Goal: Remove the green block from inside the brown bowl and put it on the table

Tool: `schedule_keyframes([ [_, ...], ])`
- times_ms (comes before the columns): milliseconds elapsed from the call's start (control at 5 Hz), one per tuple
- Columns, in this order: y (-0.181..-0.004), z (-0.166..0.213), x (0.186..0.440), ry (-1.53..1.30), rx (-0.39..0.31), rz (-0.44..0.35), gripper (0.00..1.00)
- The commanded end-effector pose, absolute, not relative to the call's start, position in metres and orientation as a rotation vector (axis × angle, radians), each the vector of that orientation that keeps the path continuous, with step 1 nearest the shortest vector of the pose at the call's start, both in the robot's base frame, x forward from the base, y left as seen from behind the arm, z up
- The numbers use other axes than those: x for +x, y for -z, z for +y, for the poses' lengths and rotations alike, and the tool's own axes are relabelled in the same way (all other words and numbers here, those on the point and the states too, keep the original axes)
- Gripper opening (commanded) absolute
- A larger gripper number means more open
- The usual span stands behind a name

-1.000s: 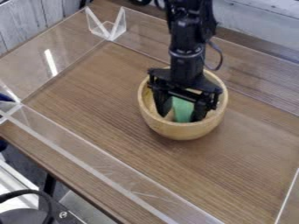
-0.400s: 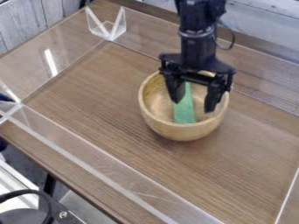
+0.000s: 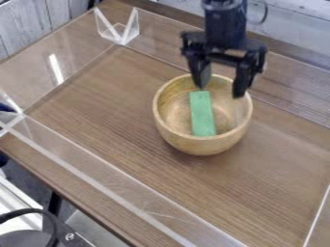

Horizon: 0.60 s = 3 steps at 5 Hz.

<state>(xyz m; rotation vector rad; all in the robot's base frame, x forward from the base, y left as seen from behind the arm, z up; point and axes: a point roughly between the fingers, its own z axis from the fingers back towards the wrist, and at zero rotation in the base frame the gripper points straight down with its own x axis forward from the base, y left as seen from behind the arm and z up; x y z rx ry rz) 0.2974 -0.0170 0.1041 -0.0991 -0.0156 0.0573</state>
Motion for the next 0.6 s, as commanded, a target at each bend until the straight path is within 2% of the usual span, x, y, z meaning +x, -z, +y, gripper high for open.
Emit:
schedule_keyframes([
  [0,-0.137,-0.013,0.313,-0.011,-0.067,-0.099,1.0],
  [400,-0.107,-0.021,0.327,0.015,-0.011,-0.065,1.0],
])
